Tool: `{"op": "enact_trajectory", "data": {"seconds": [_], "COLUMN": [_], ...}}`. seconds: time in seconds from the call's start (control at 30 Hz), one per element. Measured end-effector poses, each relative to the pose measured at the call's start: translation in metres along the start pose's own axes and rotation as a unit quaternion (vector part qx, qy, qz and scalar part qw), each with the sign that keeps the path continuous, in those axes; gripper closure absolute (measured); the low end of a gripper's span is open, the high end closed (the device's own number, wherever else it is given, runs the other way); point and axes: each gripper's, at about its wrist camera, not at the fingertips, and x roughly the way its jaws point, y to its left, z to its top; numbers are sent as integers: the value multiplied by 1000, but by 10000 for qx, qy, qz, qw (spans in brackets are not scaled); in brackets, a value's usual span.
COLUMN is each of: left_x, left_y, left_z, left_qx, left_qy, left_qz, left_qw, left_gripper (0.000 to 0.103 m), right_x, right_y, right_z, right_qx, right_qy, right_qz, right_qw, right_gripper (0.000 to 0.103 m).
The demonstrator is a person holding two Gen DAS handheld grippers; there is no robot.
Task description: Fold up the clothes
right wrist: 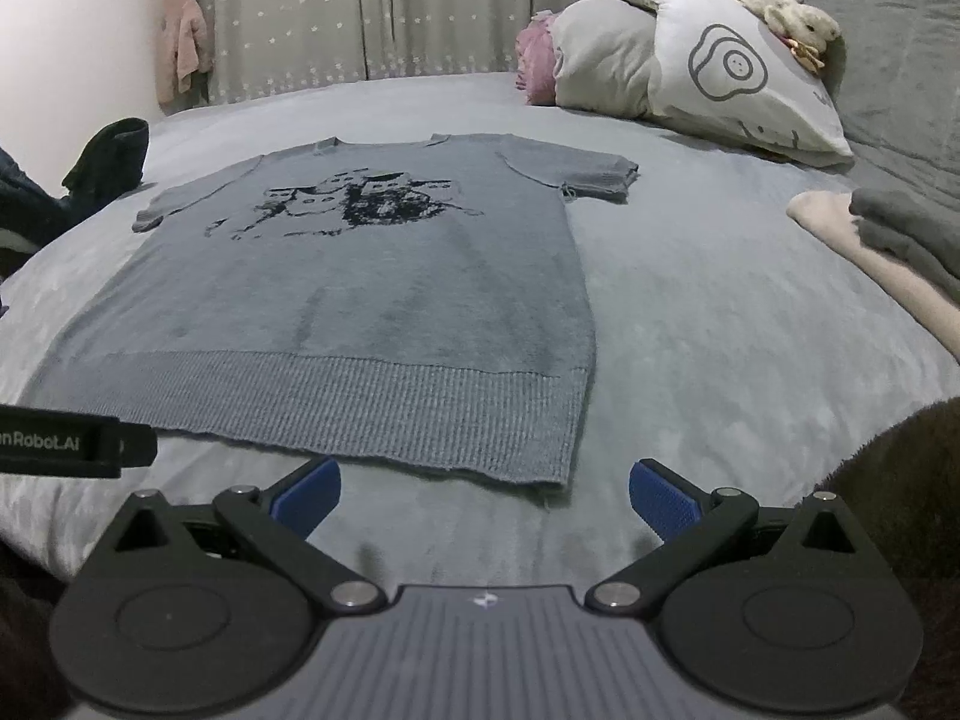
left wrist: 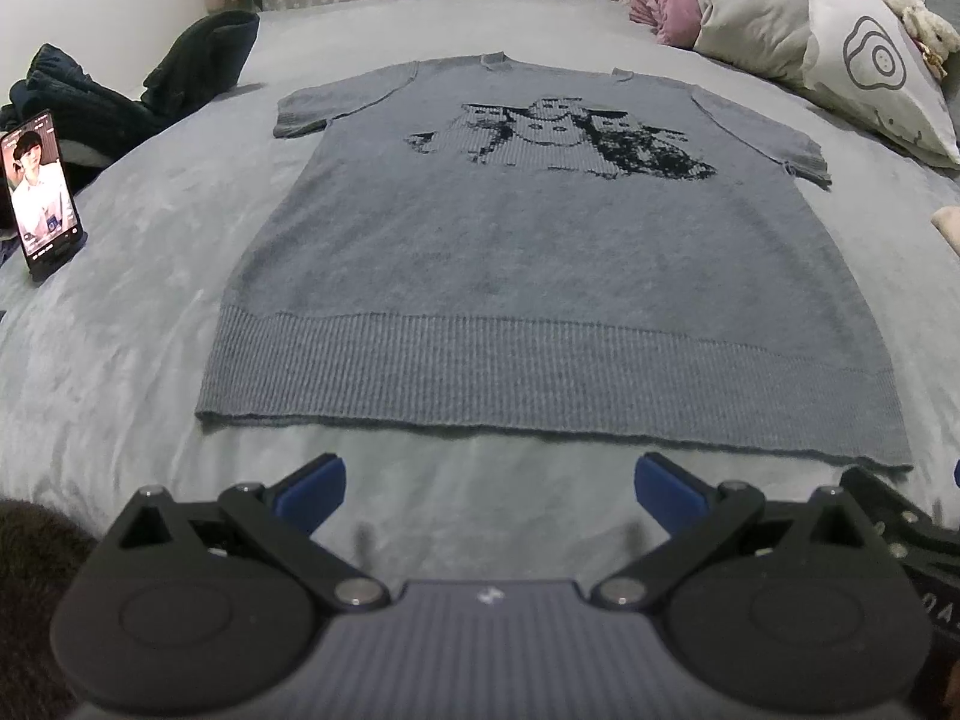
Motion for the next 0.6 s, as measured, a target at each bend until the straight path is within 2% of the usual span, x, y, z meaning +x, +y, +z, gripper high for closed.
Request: {"op": "enact_trajectory", "data": {"seconds": [0.6], "left_x": [1], "left_y": [0], "left_z": [0], "left_qx": [4], "left_qy": [53], "left_qz": [-65], "left_qw": [10000], "left_gripper": [0], "right_x": [9], "right_y": [-1], "right_z": [-2], "right_qx": [27], "right_qy": [238], "right_qz": [55], "right_qw": [9997], "right_gripper": [0]}}
